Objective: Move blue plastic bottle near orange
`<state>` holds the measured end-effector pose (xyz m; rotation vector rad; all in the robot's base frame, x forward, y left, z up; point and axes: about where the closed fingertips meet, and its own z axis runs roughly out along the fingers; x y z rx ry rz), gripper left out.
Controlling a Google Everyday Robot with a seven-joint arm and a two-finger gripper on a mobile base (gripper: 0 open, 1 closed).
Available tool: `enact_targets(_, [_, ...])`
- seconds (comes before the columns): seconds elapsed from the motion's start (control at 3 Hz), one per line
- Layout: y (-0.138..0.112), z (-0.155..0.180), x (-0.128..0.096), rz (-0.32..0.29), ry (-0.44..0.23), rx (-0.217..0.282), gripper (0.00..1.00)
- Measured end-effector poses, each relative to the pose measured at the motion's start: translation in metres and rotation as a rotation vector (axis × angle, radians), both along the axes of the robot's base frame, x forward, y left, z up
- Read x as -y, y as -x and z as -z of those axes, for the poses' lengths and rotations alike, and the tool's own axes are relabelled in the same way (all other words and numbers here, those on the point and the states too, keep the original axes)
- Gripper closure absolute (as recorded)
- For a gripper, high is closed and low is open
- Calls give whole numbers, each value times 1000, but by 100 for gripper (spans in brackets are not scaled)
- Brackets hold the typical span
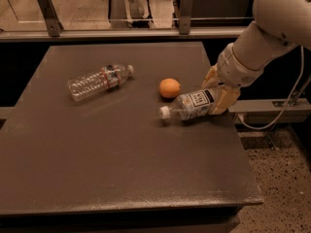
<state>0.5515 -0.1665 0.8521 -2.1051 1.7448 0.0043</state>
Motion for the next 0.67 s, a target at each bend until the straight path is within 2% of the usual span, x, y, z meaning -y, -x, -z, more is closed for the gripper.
enact_targets(0.67, [-11,3,-9,-45,3,5,97])
